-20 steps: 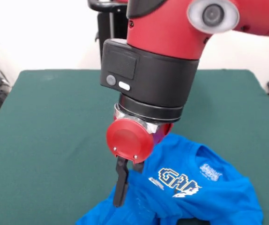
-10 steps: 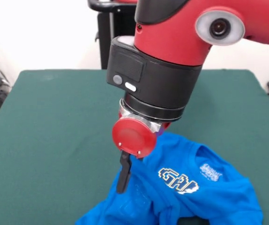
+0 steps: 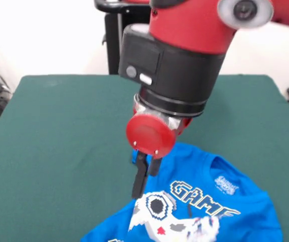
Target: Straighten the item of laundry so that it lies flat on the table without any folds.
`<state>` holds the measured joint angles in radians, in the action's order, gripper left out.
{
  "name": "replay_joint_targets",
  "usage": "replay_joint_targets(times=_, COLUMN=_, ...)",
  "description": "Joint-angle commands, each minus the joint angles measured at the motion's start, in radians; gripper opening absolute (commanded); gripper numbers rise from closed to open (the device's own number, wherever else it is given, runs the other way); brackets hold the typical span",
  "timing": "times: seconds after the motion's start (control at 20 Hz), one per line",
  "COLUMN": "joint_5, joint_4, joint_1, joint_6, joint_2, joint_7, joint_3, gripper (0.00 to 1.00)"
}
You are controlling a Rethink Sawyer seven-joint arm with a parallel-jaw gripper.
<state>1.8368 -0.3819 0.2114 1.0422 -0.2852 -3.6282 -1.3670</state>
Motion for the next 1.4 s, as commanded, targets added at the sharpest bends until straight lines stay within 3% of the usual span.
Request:
replay_joint_targets(times=0.05, joint_5=-0.112, joint_4=-0.008, joint_1=0.011, joint_6=-0.070, joint_2=0.075, joint_7=0.017, joint_3=0.085, gripper=1.00)
replay_joint_targets(times=0.4, joint_5=-0.171, joint_4=0.003, joint_1=0.005, joint_6=-0.151, joint_2=0.087, joint_7=0.020, joint_3=0.094, gripper=1.00)
replay_joint_targets(times=0.75, joint_5=-0.149, joint_4=-0.020, joint_1=0.010, joint_6=-0.072, joint_2=0.067, joint_7=0.049, joint_3=0.081, gripper=1.00)
replay_joint_targets(times=1.1, joint_5=-0.099, joint_4=-0.016, joint_1=0.018, joint_6=0.156, joint_2=0.029, joint_7=0.047, joint_3=0.073, gripper=1.00)
replay_joint_targets(times=1.4, joint_5=-0.120, joint_4=0.000, joint_1=0.023, joint_6=0.298, joint_2=0.027, joint_7=0.045, joint_3=0.107, gripper=1.00)
